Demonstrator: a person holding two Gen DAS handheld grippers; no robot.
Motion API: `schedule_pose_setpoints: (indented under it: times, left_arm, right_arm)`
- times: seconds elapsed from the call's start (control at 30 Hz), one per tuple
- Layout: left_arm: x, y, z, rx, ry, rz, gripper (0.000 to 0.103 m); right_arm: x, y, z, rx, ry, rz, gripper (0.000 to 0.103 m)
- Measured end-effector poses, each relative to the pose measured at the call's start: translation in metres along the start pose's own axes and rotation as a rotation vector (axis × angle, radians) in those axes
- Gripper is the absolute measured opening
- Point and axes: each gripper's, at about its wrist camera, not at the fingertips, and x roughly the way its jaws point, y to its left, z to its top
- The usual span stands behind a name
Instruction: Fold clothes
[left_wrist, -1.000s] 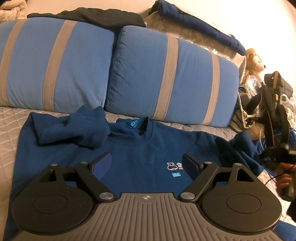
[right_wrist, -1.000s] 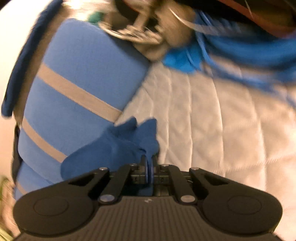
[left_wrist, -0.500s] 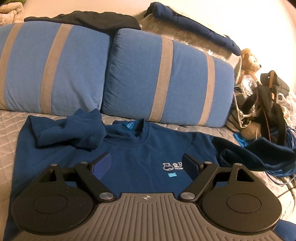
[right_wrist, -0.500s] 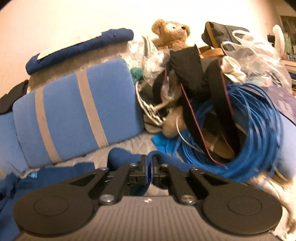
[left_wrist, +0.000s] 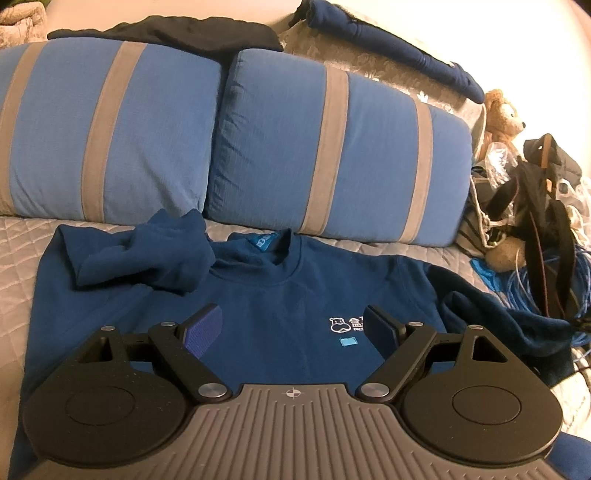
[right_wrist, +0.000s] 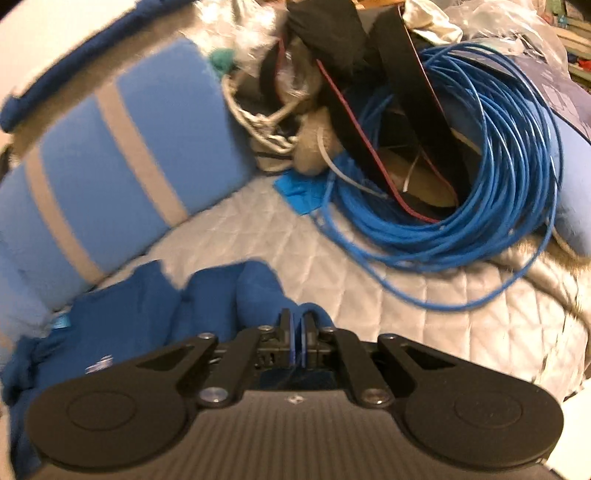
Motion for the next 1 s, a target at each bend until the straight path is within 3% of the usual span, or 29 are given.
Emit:
schedule_pose_setpoints:
  times: [0.23,0.27,0.3,0.4,0.47,0.6,0.73,0.87,1.0]
  left_arm:
    - [0.002,0.001,-0.001,-0.006,0.015,0.000,0.084]
    - [0.003,0.001,-0.001,-0.006,0.016,0.001,0.084]
    - [0.003,0.001,-0.001,-0.005,0.017,0.003,0.084]
    - [0.003,0.001,-0.001,-0.006,0.019,0.001,0.084]
    - [0.003,0.001,-0.001,-0.007,0.019,-0.003,0.084]
    - [0.002,0.001,-0.001,-0.008,0.014,-0.007,0.084]
    - [0.002,0.001,-0.001,-0.011,0.014,-0.007,0.084]
    - [0.002,0.001,-0.001,-0.008,0.014,-0.004,0.084]
    - [0.005,0.001,-0.002,-0.008,0.026,0.013,0.084]
  right_arm:
    - [0.064,-0.022,0.035,-0.009,-0.042,-0.077,0.005]
    - [0.070,-0.023,0.038,-0.018,-0.056,-0.075,0.011]
    - [0.073,-0.024,0.040,-0.030,-0.069,-0.086,0.034]
    - [0.068,-0.029,0.040,-0.030,-0.114,-0.093,0.065]
    - [0.055,-0.033,0.036,-0.017,-0.142,-0.063,0.073]
    - [0.026,-0.045,0.020,0.042,-0.139,-0.032,0.075]
    - [0.011,-0.062,-0.005,0.163,-0.075,0.022,0.074]
    - [0.025,-0.076,-0.029,0.305,0.012,0.125,0.065]
    - [0.049,-0.088,-0.049,0.488,0.031,0.196,0.056]
